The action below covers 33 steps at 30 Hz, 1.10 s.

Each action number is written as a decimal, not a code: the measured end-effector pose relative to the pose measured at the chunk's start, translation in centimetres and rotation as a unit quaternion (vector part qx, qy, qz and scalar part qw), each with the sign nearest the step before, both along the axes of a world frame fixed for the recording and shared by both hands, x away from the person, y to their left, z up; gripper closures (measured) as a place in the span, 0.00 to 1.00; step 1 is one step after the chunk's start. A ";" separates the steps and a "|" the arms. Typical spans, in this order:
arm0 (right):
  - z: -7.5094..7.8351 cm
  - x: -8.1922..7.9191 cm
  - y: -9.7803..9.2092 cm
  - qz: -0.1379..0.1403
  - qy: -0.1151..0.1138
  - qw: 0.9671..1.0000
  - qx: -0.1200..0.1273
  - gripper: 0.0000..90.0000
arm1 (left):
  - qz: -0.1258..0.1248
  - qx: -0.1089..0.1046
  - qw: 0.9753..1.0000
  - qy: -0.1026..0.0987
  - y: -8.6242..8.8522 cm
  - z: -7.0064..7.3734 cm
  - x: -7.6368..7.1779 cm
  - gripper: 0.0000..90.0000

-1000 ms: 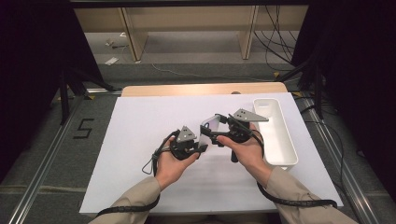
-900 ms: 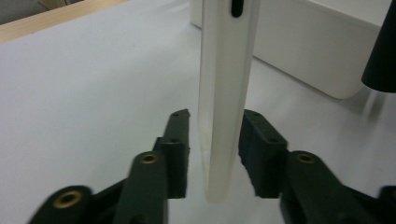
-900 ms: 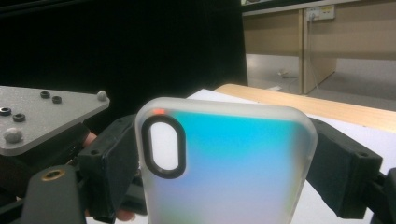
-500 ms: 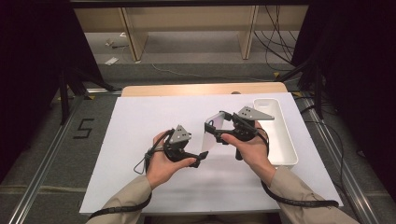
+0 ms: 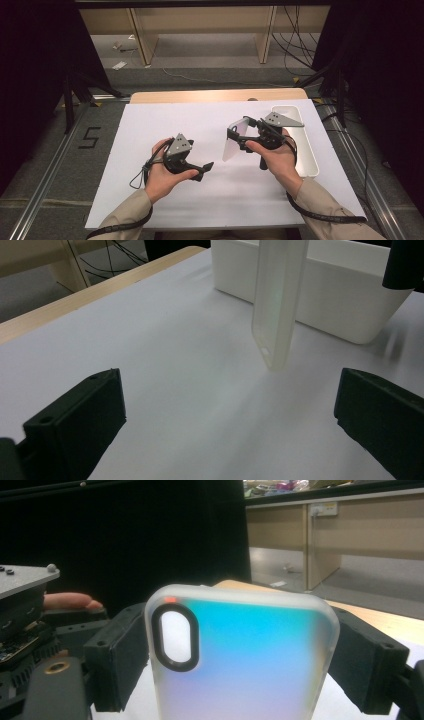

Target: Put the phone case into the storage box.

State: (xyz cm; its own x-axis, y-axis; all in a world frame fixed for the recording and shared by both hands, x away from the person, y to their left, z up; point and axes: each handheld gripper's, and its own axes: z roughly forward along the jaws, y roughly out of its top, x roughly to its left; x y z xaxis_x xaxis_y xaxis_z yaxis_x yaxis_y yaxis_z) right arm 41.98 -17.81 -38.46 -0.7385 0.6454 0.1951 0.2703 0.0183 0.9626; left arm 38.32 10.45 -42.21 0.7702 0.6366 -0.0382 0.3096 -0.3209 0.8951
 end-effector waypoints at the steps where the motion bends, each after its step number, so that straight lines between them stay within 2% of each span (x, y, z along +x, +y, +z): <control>1: 0.1 0.0 -0.2 -0.002 -0.003 1.000 0.002 0.20 | 0.000 -0.003 1.000 0.000 0.1 0.0 0.0 0.00; 8: 0.7 0.2 -1.1 -0.012 -0.008 1.000 0.006 0.20 | 0.002 -0.017 1.000 -0.010 1.2 0.3 -0.3 0.00; 14: 1.5 0.3 -1.9 -0.023 -0.014 1.000 0.015 0.21 | 0.007 -0.016 1.000 -0.009 2.1 0.1 -0.5 0.00; 33: 2.4 0.7 -3.3 -0.048 -0.014 0.999 0.010 0.21 | 0.024 -0.008 1.000 -0.010 3.8 -0.2 -0.9 0.00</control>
State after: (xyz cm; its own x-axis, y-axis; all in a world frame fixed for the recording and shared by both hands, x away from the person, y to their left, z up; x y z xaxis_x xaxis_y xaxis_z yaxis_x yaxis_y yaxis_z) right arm 42.68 -21.12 -36.08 -0.6786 0.7100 0.1882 0.2420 -0.0258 0.9699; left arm 37.41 14.21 -42.45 0.7392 0.6727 -0.0337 0.3065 -0.2913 0.9062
